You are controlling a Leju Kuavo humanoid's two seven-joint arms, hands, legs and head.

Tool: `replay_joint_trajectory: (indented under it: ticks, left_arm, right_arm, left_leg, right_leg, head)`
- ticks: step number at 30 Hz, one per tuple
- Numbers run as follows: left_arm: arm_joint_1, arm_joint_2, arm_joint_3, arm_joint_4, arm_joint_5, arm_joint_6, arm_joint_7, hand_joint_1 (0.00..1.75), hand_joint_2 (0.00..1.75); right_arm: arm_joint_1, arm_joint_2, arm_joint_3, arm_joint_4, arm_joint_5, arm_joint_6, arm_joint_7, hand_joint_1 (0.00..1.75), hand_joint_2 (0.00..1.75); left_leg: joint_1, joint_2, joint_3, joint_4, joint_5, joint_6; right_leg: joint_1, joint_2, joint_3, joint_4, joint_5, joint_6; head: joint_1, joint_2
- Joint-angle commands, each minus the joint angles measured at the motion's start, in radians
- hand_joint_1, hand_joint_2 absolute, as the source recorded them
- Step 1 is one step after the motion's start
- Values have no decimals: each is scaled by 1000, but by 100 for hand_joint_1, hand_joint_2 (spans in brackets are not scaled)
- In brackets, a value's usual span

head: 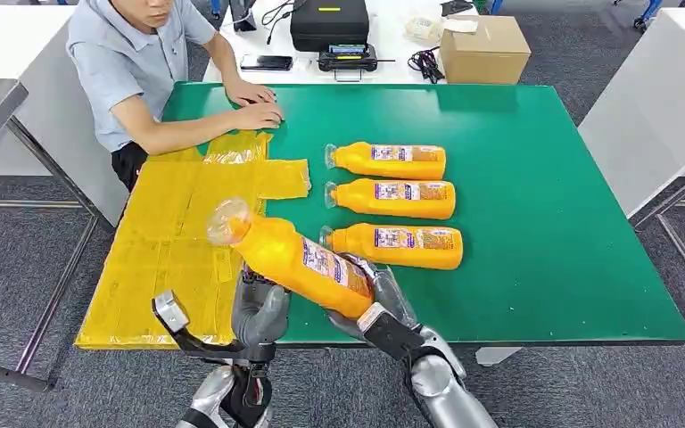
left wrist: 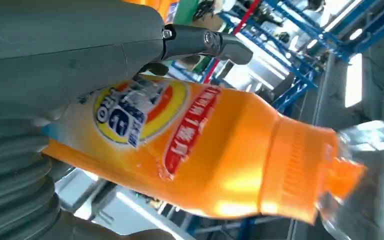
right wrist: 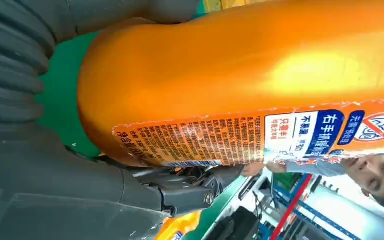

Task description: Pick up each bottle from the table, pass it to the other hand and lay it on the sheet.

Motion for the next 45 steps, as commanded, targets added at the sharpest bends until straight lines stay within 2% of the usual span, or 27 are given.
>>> replay_joint_trajectory:
  ticks: [1, 4, 5, 6, 7, 8, 9, 10, 14, 15, 19, 21, 45]
  left_arm:
    - [-34, 30, -28, -2, -54, 45, -26, 0, 175]
    - [-33, 30, -28, -1, -61, 52, -32, 0, 175]
    - [-34, 29, -28, -1, -62, 52, -32, 0, 175]
    - [-35, 32, -32, -2, -69, 45, -36, 9, 175]
    - [-38, 34, -38, -4, -85, 43, -50, 70, 175]
    - [-41, 36, -46, -2, -92, 33, -49, 52, 175]
    - [-44, 37, -48, 3, -93, 25, -45, 3, 175]
    - [-49, 37, -52, 13, -105, 21, -45, 0, 175]
    - [-64, 37, -73, 43, -181, 36, -71, 0, 175]
    - [-66, 34, -75, 50, -193, 34, -73, 0, 175]
    - [-76, 38, -96, 71, -215, -19, -67, 0, 175]
    - [-80, 38, -102, 76, -229, -32, -73, 0, 175]
    - [-82, 41, -111, 77, -254, -29, -78, 0, 175]
  right_arm:
    - [-48, 3, 43, 103, 1, 14, 2, 131, 175]
    - [-49, 1, 43, 102, 1, 17, 5, 131, 175]
    - [-50, 0, 44, 101, 1, 19, 6, 136, 175]
    - [-52, -1, 46, 103, 1, 21, 8, 133, 175]
    - [-58, -2, 48, 109, 1, 26, 13, 134, 175]
    - [-65, -4, 52, 116, 5, 30, 17, 138, 175]
    - [-68, -5, 55, 120, 6, 31, 18, 141, 175]
    - [-74, -9, 60, 124, 8, 32, 19, 143, 175]
    - [-78, -20, 73, 114, 25, 28, 27, 150, 175]
    - [-78, -21, 74, 112, 27, 28, 30, 157, 175]
    - [-82, -24, 85, 115, 36, 32, 30, 159, 175]
    - [-80, -24, 89, 110, 38, 33, 27, 152, 175]
    - [-79, -26, 93, 108, 39, 35, 27, 154, 175]
  left_leg:
    - [1, 1, 3, 0, -1, -2]
    - [1, 2, 3, -1, -1, -2]
    - [2, 2, 4, 0, -2, -2]
    - [1, 2, 3, -1, -1, -2]
    - [0, 1, 2, -1, -1, -1]
    - [2, 2, 4, 0, -2, -2]
    - [1, 1, 3, 0, -1, -2]
    - [2, 2, 4, 0, -2, -2]
    - [1, 1, 2, 0, -1, -1]
    - [2, 1, 5, 0, -2, -2]
    - [2, 1, 5, 0, -2, -2]
    - [1, 0, 4, 0, -1, -2]
    - [1, 1, 3, -1, -1, -1]
  right_leg:
    - [1, 1, 3, 0, -1, -2]
    - [1, 1, 3, -1, -1, -2]
    - [2, 1, 4, -1, -1, -3]
    - [1, 1, 3, -1, -1, -2]
    - [0, 1, 1, -1, 0, -1]
    - [2, 1, 4, -1, -1, -3]
    - [1, 1, 2, -1, -1, -2]
    - [2, 1, 4, 0, -1, -3]
    - [1, 0, 2, -1, 0, -2]
    - [2, 0, 5, -1, -1, -3]
    - [2, 0, 5, -1, -2, -3]
    - [1, 0, 4, -1, -1, -2]
    - [1, 0, 2, -1, -1, -2]
  head:
    - [0, 0]
    - [0, 0]
    - [0, 0]
    - [0, 0]
    - [0, 0]
    - [0, 0]
    - [0, 0]
    - [0, 0]
    - [0, 0]
    - [0, 0]
    - [0, 0]
    - [0, 0]
    - [0, 0]
